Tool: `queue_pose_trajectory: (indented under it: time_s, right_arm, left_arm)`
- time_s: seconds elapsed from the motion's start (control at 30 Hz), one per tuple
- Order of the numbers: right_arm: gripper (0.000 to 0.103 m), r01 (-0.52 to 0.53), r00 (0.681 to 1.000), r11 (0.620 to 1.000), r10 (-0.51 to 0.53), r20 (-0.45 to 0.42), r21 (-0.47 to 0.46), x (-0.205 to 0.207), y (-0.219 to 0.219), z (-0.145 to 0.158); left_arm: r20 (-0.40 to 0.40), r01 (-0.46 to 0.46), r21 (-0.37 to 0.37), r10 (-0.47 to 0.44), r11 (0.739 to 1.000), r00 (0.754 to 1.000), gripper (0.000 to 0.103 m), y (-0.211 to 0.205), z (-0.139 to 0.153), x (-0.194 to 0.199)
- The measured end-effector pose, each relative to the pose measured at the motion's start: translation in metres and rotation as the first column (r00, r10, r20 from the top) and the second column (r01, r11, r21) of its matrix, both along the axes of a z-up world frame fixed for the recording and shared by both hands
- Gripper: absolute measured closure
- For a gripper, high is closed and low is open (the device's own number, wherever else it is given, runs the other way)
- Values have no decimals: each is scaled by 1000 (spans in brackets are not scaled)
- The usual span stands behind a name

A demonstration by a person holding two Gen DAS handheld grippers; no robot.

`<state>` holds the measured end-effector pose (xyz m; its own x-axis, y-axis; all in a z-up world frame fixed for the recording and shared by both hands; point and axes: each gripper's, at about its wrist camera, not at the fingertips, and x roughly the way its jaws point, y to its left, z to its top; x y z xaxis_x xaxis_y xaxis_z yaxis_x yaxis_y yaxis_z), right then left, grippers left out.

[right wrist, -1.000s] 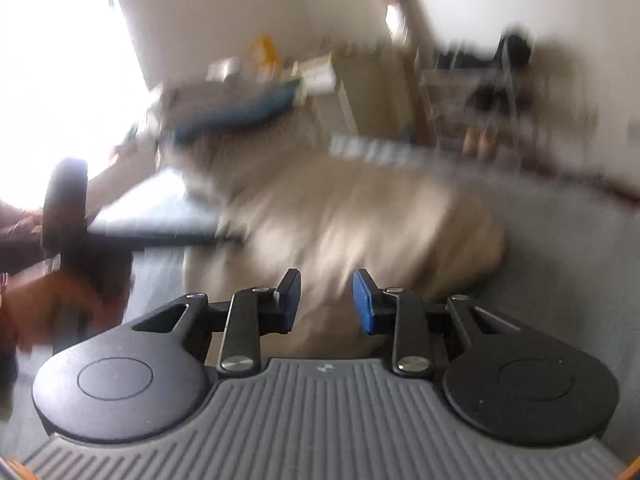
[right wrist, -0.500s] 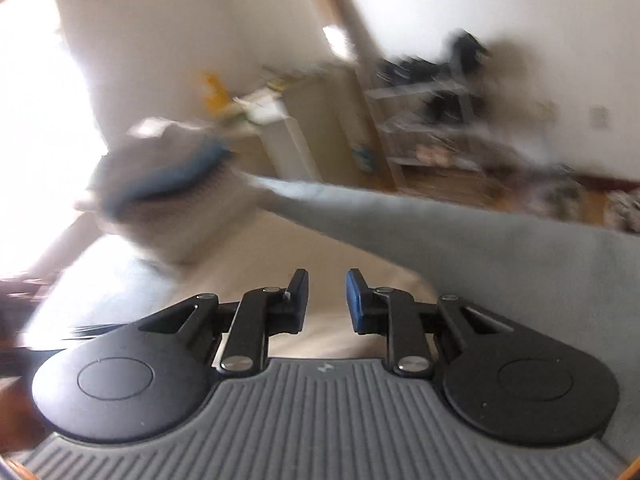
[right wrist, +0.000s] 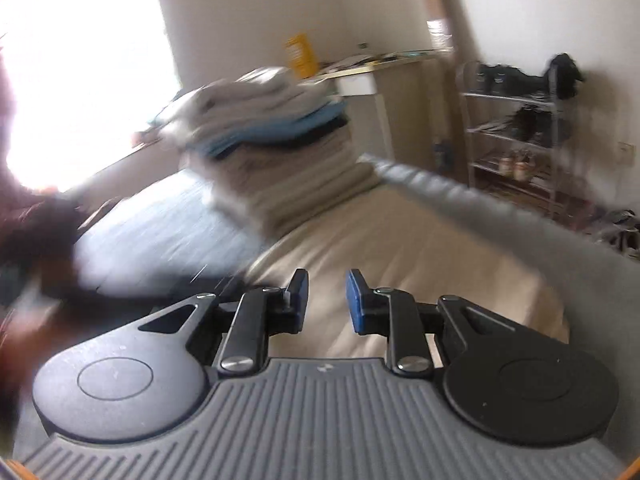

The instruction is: Fold clothes

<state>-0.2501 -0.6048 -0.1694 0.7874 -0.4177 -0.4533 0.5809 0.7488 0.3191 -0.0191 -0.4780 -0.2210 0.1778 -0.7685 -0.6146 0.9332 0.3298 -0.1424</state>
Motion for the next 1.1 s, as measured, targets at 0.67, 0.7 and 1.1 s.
queue_pose_trajectory:
  time_s: [0.67,0.7,1.1]
  right_arm:
    - [80,-137,946,989,150,-289,64,3,95,-28]
    - [80,-129,942,990,142,-303,62,6,97,-25]
    - [79,124,981,972,-151,-123,-201,9,126,173]
  left_arm:
    - [212,145,171,-180,975,961,45,0,69,-5]
    - [241,161,180,-203,970,949,45,-1,79,-4]
    - [259,211,-136,-171,968,951,37,83,228,33]
